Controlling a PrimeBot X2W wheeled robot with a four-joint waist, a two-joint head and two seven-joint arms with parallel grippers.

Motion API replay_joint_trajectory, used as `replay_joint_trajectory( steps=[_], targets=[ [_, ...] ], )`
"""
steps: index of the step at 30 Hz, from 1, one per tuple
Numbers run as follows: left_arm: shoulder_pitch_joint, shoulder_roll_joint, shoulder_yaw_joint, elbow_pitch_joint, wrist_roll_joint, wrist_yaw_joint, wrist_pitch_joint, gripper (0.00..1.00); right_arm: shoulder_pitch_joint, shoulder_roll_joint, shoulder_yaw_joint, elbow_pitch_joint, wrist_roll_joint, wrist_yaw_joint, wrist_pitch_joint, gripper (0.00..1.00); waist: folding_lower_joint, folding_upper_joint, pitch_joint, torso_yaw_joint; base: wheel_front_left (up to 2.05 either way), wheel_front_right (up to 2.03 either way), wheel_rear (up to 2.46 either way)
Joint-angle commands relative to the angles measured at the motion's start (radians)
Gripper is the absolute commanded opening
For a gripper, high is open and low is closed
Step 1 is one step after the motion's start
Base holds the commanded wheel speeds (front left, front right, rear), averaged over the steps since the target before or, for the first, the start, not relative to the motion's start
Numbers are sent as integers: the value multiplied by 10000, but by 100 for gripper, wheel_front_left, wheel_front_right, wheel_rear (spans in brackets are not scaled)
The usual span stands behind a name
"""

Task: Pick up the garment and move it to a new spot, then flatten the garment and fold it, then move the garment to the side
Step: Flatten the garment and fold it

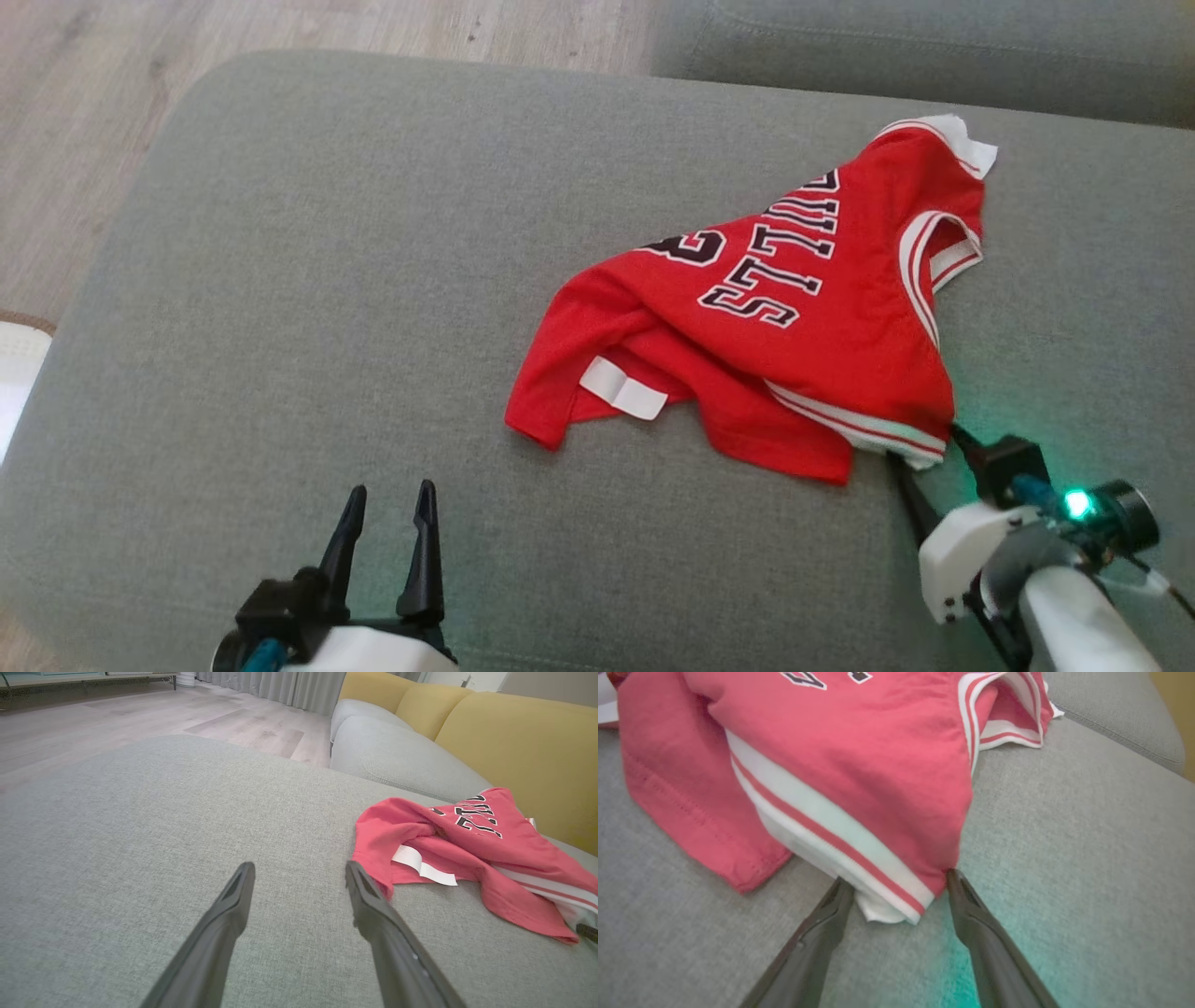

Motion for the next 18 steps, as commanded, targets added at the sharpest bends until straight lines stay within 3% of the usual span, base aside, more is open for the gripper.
replay_joint_trajectory(
  steps=[1, 3, 10, 18],
  targets=[
    [-518, 126, 279, -290, -68, 46, -57, 100, -487, -42, 204, 53, -51, 65, -219, 42, -1, -1, 49, 34, 0, 0, 0],
    [-535, 129, 289, -268, -74, 52, -65, 100, -678, 18, 242, 218, -14, 65, -492, 0, -1, -1, 46, 29, 0, 0, 0],
    [-472, 145, 336, -210, -111, 94, -93, 100, -926, 123, 206, -32, 70, 65, -1286, 0, -1, -1, -154, -172, 0, 0, 0],
    [-302, 156, 269, -168, -156, 116, -89, 100, -876, 39, 82, -2054, 184, 65, -1455, 0, -1, -1, -676, -467, 0, 0, 0]
  ],
)
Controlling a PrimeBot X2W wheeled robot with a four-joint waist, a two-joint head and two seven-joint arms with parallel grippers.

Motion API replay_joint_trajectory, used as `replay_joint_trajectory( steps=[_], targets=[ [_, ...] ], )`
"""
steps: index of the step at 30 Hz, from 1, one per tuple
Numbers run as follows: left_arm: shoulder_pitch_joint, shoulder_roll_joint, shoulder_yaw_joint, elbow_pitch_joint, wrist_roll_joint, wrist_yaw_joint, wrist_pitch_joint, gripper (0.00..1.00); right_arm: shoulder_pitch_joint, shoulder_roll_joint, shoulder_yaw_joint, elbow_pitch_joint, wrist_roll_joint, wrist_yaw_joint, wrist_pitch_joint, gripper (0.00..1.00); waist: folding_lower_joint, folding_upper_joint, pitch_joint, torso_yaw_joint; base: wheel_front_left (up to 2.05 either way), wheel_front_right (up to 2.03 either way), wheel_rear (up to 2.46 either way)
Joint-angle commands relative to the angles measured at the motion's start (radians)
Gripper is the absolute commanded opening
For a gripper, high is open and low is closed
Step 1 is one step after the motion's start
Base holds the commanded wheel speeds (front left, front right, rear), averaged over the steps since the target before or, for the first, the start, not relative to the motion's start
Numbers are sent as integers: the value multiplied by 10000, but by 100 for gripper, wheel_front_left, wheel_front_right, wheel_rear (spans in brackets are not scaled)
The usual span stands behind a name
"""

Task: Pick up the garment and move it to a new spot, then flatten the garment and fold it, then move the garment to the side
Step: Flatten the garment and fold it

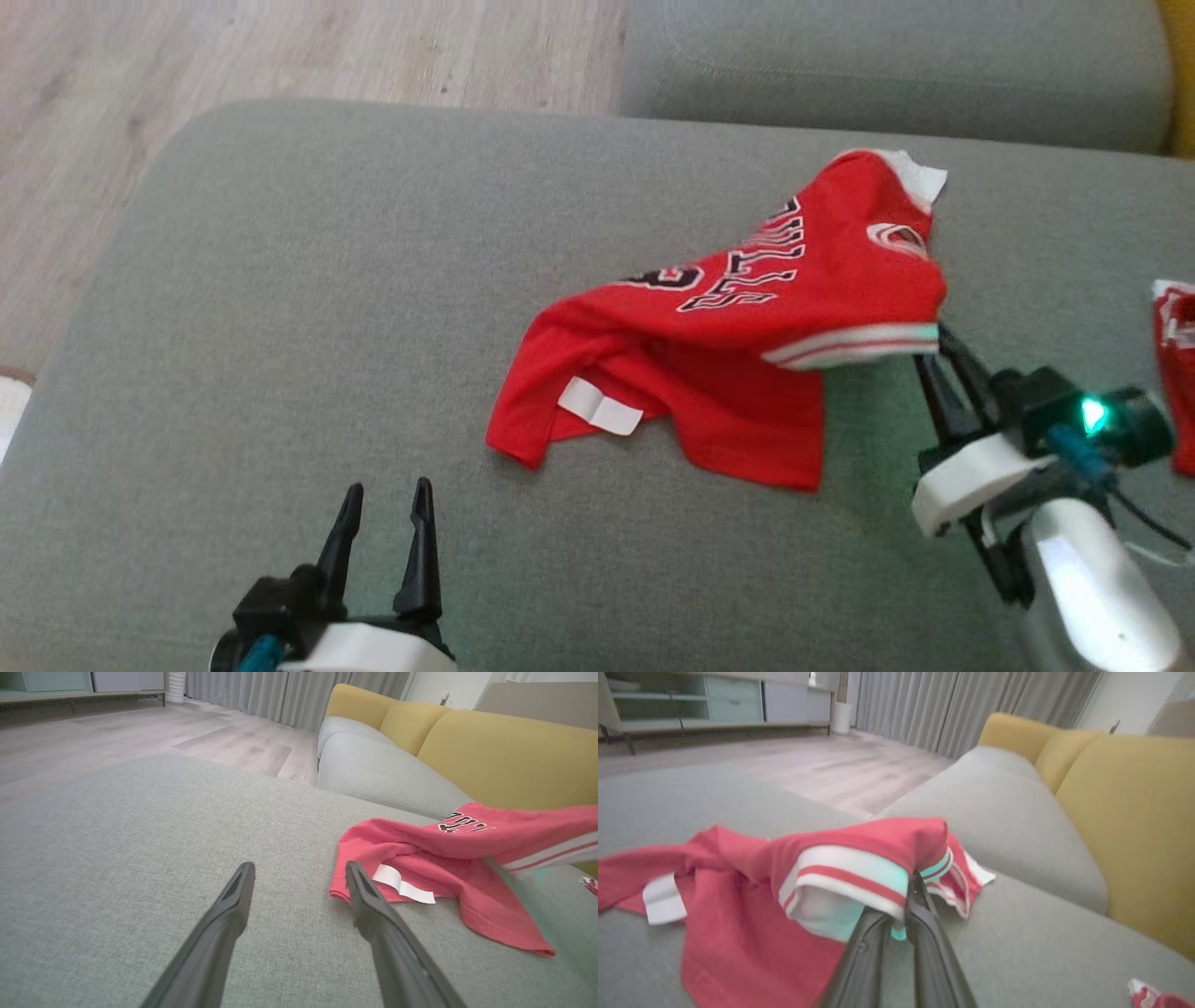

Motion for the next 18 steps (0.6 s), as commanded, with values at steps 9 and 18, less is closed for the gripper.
replay_joint_trajectory(
  steps=[9, 18],
  targets=[
    [84, 204, 167, -268, -116, 85, -41, 100, 234, -68, -284, -3381, 285, 65, 772, 0, 0, -1, -672, -254, 0, 0, 0],
    [182, 277, 144, -382, -155, 121, -41, 100, 2419, 17, -1798, -5973, 185, 65, 2435, 0, 0, -1, -693, -336, 0, 0, 0]
  ],
)
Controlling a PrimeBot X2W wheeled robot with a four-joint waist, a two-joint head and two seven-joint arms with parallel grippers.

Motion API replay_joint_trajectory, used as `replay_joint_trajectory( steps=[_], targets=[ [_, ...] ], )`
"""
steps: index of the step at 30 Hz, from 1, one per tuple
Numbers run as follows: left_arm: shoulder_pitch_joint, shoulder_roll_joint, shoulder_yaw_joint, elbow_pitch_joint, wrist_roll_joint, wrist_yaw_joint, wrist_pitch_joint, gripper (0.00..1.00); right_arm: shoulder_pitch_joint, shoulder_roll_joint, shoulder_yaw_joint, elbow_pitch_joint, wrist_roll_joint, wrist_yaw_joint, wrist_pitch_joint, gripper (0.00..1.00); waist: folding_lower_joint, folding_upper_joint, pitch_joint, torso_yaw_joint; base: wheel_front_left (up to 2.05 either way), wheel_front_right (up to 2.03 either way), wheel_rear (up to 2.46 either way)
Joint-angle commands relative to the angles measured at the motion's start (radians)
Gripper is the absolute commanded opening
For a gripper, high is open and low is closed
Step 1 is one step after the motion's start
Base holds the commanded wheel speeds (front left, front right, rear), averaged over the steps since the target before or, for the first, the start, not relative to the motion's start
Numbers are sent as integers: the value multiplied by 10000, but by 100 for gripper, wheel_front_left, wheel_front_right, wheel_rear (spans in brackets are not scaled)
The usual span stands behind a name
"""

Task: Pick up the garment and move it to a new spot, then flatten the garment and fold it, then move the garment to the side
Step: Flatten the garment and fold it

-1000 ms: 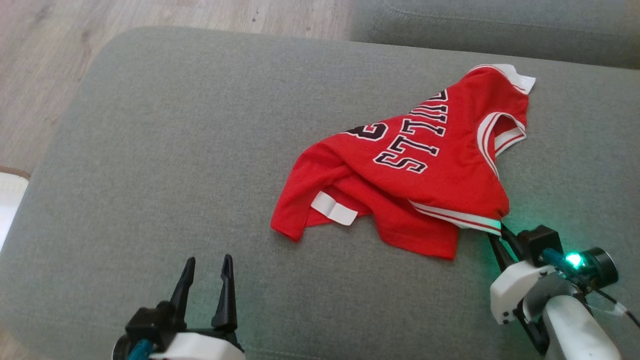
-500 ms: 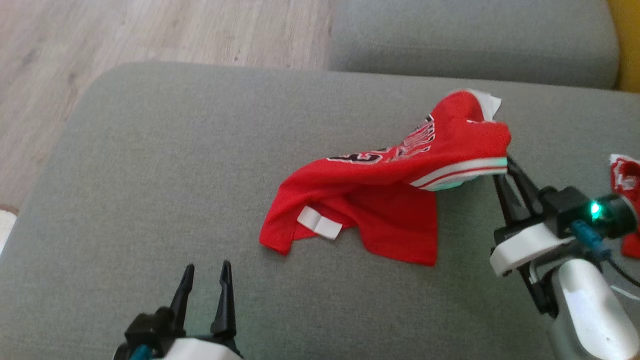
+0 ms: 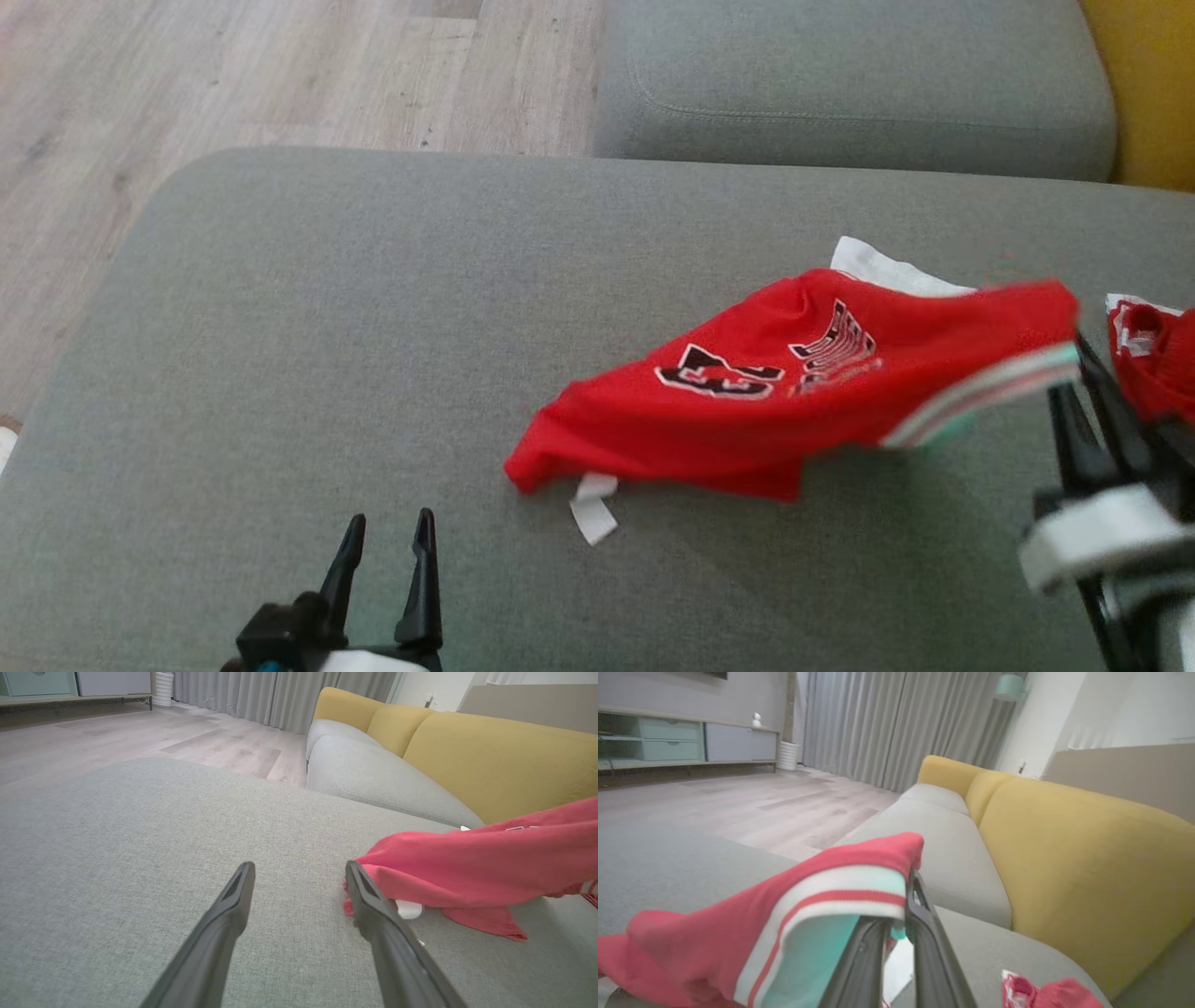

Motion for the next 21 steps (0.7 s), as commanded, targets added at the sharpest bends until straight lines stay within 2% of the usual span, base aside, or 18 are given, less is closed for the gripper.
replay_joint_trajectory(
  steps=[1, 5, 10, 11, 12, 21],
  targets=[
    [-225, 174, 356, -350, -88, 85, -47, 100, 428, 117, -199, -878, -73, 65, 354, 0, 1, -1, 8, -16, 0, 0, 0],
    [-128, 219, 437, -401, -135, 140, -66, 100, 1789, 394, -706, -1234, -94, 65, 882, 0, 1, -1, 42, -145, 0, 0, 0],
    [-159, 235, 439, -457, -140, 179, -57, 100, 2410, 745, -873, -509, -176, 65, 935, 0, 1, -1, 76, -311, 0, 0, 0],
    [-176, 237, 432, -462, -140, 180, -55, 100, 2448, 830, -912, -292, -121, 65, 901, 26, 1, -1, 81, -330, 0, 0, 0],
    [-196, 247, 427, -461, -148, 176, -55, 100, 2529, 886, -915, 97, -93, 65, 867, 100, 1, -1, 86, -368, 0, 0, 0],
    [-218, 270, 394, -427, -171, 177, -52, 100, 2656, 829, -1225, 614, 143, 65, 755, 100, 1, -1, 128, -570, 0, 0, 0]
  ],
)
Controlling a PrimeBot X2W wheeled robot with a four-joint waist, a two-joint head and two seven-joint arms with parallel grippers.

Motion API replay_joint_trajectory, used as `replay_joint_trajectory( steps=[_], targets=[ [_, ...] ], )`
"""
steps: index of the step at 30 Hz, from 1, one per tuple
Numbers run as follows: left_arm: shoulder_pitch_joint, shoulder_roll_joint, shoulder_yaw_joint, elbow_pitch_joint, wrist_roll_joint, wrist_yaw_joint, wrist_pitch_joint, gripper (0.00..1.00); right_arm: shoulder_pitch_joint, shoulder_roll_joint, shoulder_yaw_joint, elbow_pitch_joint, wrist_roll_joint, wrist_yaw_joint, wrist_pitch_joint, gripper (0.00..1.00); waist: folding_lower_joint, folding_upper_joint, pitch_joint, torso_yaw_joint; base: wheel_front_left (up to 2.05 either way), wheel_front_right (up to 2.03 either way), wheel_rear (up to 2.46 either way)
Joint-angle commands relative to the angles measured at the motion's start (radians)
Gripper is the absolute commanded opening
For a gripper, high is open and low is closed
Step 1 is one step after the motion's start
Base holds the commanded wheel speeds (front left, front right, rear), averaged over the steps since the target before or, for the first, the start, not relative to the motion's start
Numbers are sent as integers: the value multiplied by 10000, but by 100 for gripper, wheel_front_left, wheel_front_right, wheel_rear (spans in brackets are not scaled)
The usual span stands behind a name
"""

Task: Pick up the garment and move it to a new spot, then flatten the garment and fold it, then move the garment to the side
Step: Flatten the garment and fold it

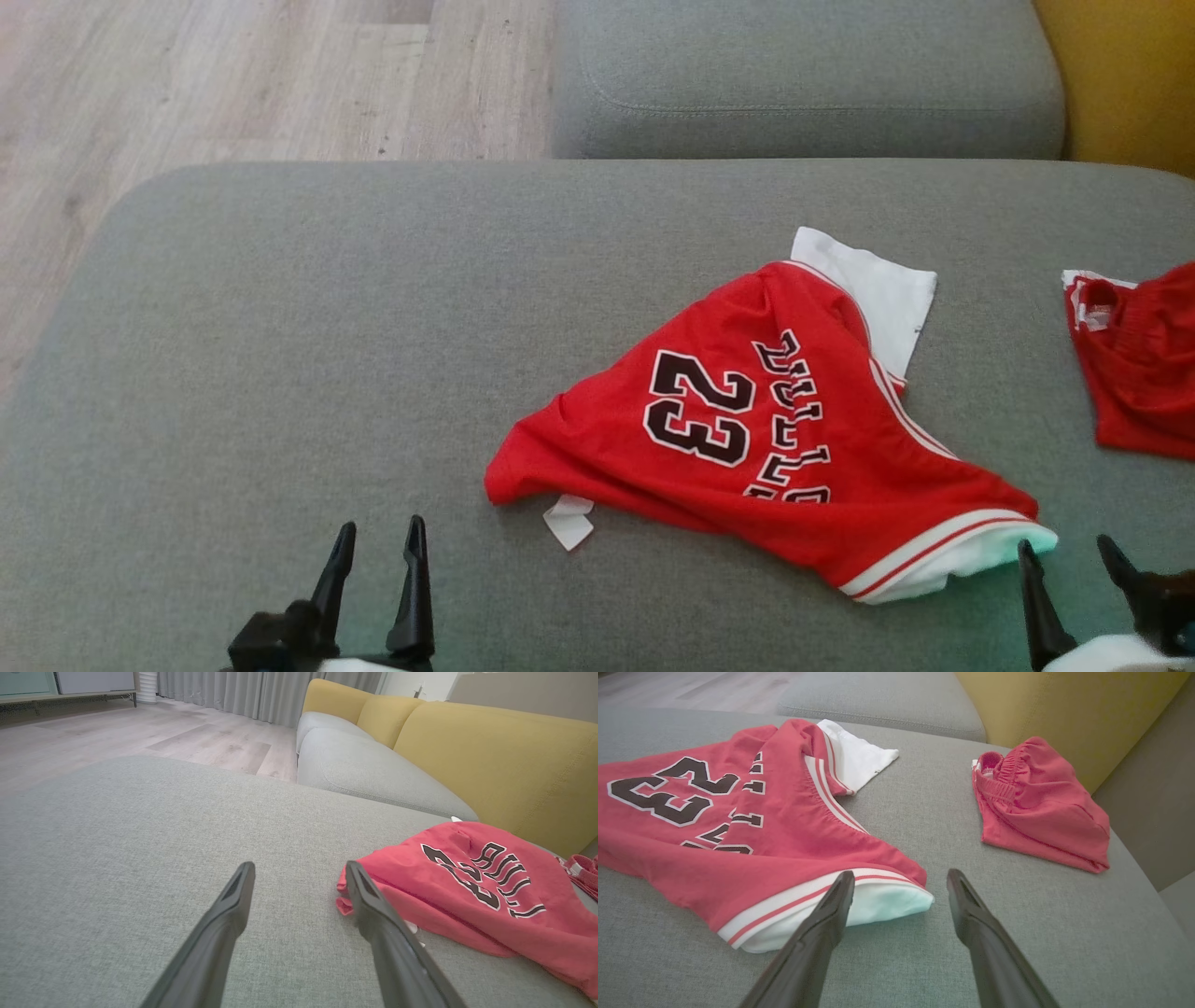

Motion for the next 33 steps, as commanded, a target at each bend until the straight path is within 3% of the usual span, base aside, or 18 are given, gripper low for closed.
replay_joint_trajectory(
  steps=[1, 9, 15, 24, 25, 26, 28, 33],
  targets=[
    [-413, 101, 356, -267, -101, 25, -51, 100, -339, -343, 174, -378, 81, 65, -146, 100, 0, -1, 3, -31, 0, 0, 0],
    [-574, 9, 206, -269, -76, -23, -38, 100, -2067, -999, 901, -121, 363, 65, 231, 100, 0, -1, 254, 129, 0, 0, 0],
    [-865, -73, 223, -229, -53, -62, -75, 100, -3800, -1616, 1803, 1998, 609, 65, 239, 100, 0, -1, 725, 704, 0, 0, 0],
    [-1109, -188, 351, -148, 5, -119, -157, 100, -5444, -2027, 2741, 5009, 1250, 65, 60, 100, 0, -1, 1183, 1548, 0, 0, 0],
    [-1127, -200, 363, -135, 11, -136, -164, 100, -5596, -2060, 2809, 5216, 1365, 65, 27, 83, 0, -1, 1219, 1616, 0, 0, 0],
    [-1141, -219, 378, -124, 14, -147, -171, 100, -5754, -2089, 2851, 5379, 1455, 65, -31, 42, 0, -1, 1259, 1675, 0, 0, 0],
    [-1158, -264, 399, -103, 28, -161, -182, 100, -6075, -2134, 2923, 5578, 1603, 65, -217, 0, 0, -1, 1311, 1769, 0, 0, 0],
    [-1175, -357, 440, -62, 75, -201, -202, 100, -7043, -2247, 2904, 5837, 1788, 65, -739, 0, 0, -1, 1430, 1917, 0, 0, 0]
  ],
)
